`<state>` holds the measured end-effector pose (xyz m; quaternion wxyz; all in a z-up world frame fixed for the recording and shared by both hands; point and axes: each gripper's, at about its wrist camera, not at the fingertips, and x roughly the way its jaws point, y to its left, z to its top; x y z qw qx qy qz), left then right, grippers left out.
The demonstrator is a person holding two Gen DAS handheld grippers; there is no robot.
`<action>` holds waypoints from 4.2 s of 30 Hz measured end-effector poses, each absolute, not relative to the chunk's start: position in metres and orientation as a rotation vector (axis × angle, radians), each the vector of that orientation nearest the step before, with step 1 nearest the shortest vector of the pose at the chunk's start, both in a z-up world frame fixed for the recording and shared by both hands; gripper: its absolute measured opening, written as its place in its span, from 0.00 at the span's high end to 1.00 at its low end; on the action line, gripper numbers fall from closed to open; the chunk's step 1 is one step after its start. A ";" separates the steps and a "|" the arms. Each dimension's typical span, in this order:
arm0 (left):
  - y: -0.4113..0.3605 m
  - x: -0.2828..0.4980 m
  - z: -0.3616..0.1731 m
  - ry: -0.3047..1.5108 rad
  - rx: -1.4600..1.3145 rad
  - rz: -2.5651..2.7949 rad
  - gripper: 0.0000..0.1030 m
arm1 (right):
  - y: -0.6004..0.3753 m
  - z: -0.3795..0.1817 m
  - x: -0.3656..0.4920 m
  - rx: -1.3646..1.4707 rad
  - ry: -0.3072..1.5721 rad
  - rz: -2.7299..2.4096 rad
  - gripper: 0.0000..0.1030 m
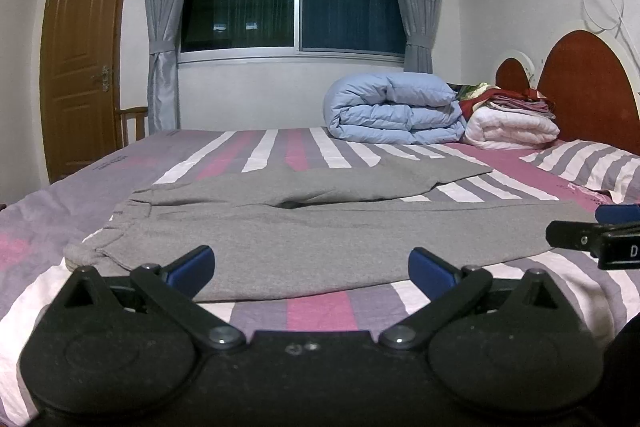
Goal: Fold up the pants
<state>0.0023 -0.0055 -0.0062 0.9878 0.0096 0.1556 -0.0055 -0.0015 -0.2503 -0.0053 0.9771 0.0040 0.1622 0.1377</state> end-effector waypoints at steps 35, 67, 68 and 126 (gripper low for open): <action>-0.006 0.002 -0.006 0.312 0.019 -0.011 0.06 | -0.249 -0.004 -0.002 0.009 0.328 0.277 0.00; -0.006 0.003 -0.005 0.312 0.019 -0.010 0.06 | -0.254 -0.007 0.000 0.010 0.328 0.276 0.00; -0.006 0.003 -0.005 0.312 0.020 -0.010 0.06 | -0.253 -0.007 0.000 0.010 0.328 0.276 0.00; 0.326 0.374 -0.042 0.753 -0.018 -0.005 0.47 | -0.061 -0.010 0.464 -0.256 0.522 0.704 0.40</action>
